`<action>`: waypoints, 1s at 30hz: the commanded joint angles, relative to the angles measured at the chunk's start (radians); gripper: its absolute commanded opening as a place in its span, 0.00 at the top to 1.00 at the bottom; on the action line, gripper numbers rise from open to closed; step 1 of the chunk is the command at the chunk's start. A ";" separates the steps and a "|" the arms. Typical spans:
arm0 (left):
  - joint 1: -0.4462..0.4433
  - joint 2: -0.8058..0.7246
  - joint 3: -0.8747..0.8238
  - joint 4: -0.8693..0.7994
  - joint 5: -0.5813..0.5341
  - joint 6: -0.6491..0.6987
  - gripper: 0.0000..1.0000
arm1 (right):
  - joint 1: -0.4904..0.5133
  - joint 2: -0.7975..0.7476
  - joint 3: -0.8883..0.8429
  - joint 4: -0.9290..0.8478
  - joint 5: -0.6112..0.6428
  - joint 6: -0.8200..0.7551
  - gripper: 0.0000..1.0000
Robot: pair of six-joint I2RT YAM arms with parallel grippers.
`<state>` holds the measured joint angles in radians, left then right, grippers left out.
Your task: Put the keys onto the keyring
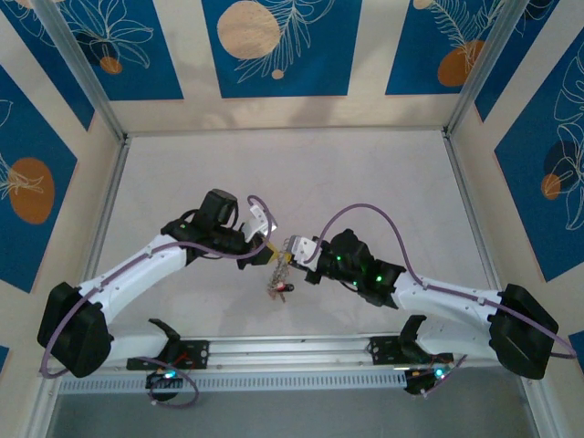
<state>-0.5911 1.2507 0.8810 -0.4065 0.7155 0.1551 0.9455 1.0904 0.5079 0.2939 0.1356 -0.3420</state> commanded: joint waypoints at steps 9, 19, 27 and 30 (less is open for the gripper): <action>0.010 -0.015 0.034 -0.017 0.038 0.033 1.00 | 0.010 0.031 0.011 0.063 0.021 -0.022 1.00; 0.012 0.009 0.038 0.003 0.024 0.020 1.00 | 0.023 0.025 0.001 0.088 0.001 -0.051 1.00; 0.032 0.012 0.016 0.011 -0.019 -0.005 1.00 | 0.028 0.000 -0.030 0.128 -0.021 -0.062 1.00; 0.034 0.007 0.013 0.020 -0.021 -0.014 1.00 | 0.042 0.000 -0.031 0.121 -0.021 -0.093 1.00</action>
<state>-0.5777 1.2526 0.8928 -0.4118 0.7136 0.1551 0.9623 1.1164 0.4816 0.3504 0.1513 -0.3870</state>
